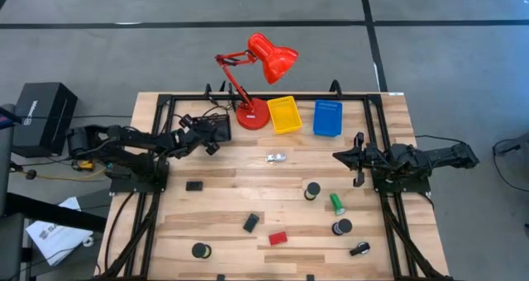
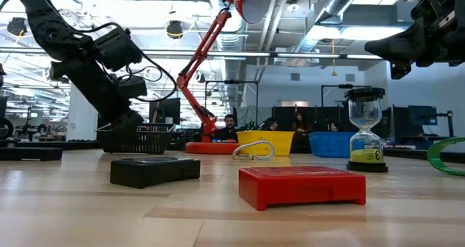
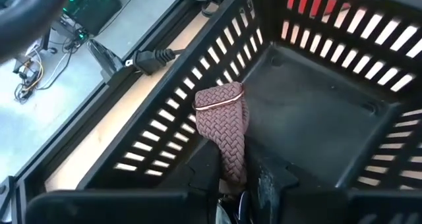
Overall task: Pick & Place Office items
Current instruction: Put the brown wrist watch into the black bin
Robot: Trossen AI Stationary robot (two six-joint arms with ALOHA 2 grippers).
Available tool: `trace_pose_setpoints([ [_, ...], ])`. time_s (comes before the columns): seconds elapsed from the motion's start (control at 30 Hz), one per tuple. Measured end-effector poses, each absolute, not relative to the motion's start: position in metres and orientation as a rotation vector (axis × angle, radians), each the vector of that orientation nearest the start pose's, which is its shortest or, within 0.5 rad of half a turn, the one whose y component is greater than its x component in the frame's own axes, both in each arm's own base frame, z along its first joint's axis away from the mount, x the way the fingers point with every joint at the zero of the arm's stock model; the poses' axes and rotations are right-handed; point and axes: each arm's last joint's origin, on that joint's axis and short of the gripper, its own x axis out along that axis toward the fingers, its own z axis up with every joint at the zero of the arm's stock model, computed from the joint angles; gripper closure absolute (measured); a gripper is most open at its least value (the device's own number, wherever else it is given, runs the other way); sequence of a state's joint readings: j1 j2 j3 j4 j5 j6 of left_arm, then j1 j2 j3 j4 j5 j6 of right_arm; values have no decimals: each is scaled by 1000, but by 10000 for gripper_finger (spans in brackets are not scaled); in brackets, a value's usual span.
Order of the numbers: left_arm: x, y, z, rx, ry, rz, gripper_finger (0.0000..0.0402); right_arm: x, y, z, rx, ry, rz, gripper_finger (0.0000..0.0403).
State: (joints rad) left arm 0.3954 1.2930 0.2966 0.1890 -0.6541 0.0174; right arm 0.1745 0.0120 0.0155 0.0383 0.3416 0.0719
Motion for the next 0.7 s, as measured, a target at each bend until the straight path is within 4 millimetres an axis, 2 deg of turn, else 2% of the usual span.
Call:
trace_pose_setpoints([
  [0.27, 174, 89, 118, 71, 834, 915, 327, 96, 7, 171, 82, -46, -165, 403],
  [0.7, 171, 95, 119, 34, 836, 885, 383, 96, 7, 172, 83, -47, -166, 403],
])
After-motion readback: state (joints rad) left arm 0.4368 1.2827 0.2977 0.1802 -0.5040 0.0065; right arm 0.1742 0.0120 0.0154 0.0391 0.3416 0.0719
